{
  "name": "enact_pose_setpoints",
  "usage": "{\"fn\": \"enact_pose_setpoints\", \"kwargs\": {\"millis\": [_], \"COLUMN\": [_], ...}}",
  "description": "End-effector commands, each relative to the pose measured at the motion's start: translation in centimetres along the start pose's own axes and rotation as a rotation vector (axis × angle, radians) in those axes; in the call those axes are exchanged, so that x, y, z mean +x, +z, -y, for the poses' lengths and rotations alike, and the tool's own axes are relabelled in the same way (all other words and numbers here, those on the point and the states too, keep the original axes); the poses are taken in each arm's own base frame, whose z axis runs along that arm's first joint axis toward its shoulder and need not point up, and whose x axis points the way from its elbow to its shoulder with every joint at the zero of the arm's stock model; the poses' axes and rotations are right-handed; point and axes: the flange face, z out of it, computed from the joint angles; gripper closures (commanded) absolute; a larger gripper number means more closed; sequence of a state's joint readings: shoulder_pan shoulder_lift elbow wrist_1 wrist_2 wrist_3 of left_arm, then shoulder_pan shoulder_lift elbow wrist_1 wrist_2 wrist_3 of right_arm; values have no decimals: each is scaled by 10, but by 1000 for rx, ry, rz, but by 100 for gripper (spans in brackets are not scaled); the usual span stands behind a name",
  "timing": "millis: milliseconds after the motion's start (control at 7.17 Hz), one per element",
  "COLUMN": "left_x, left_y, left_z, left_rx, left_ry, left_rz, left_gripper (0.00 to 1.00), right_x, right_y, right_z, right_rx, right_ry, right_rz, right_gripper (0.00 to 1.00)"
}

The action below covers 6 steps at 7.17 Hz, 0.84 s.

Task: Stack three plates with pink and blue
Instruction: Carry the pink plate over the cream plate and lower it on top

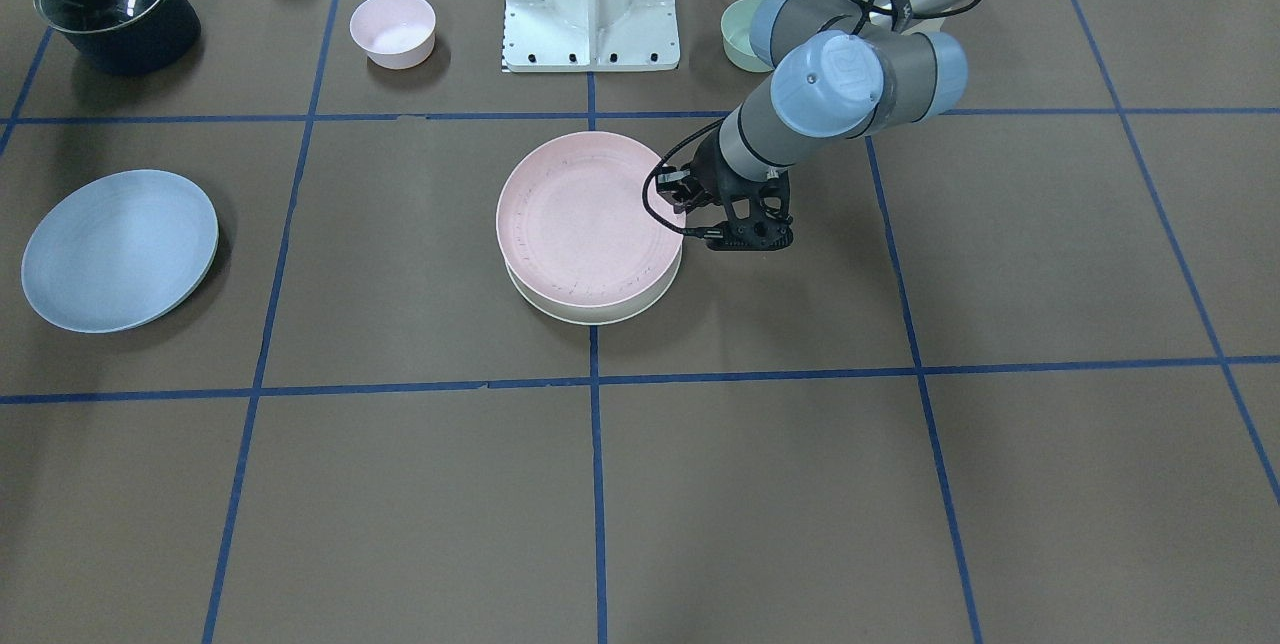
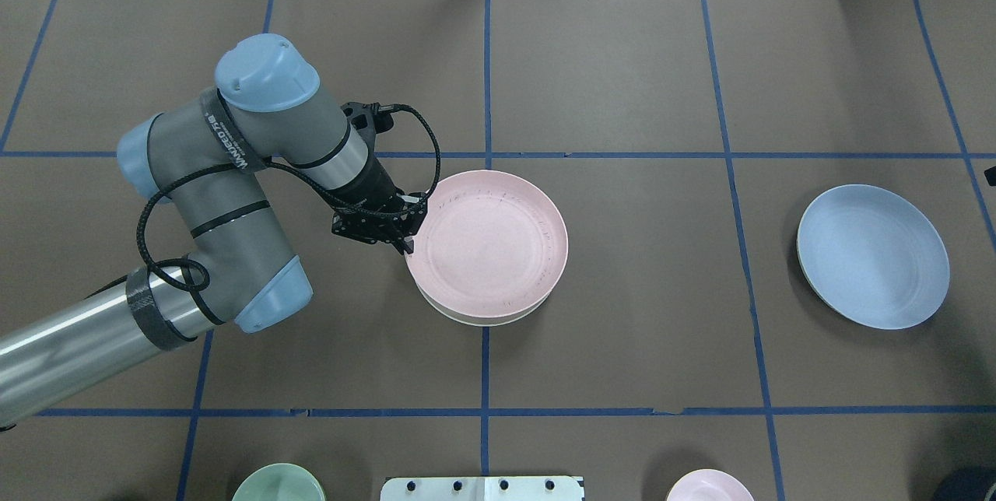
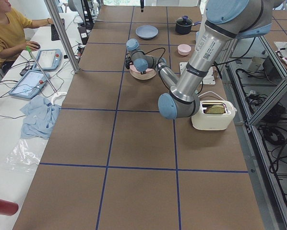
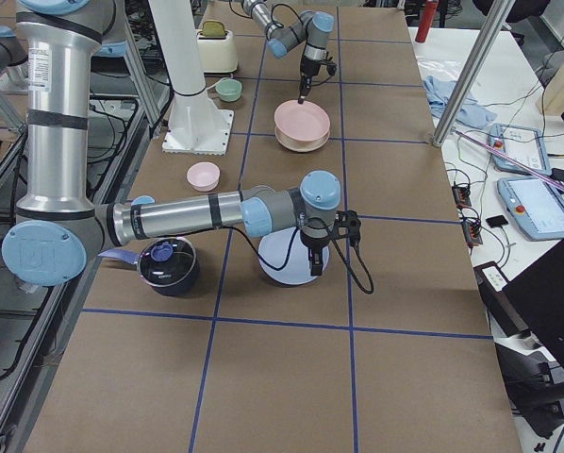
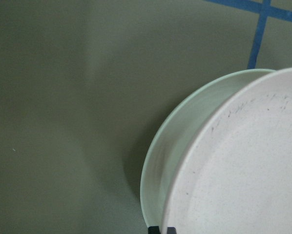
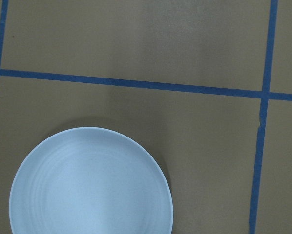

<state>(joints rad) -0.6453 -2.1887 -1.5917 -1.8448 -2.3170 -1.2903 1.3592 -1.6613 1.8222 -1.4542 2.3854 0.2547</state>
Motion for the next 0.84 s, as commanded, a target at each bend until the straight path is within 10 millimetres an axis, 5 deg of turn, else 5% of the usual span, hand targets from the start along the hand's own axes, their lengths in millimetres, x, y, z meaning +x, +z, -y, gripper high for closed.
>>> {"fn": "enact_pose_setpoints", "kwargs": {"millis": [0, 558, 698], "left_x": [3, -3, -3], "left_y": [7, 18, 18], "left_z": [-3, 5, 4], "left_rx": [4, 11, 10], "left_ry": [12, 31, 32], "left_rz": [0, -18, -18], "left_gripper": [100, 100, 82], "right_x": [0, 0, -1], "right_y": [0, 0, 0], "right_z": [0, 0, 1], "right_rx": [-1, 0, 1], "right_ry": [1, 0, -1], "right_rz": [0, 0, 0], "right_gripper": [0, 0, 0]}}
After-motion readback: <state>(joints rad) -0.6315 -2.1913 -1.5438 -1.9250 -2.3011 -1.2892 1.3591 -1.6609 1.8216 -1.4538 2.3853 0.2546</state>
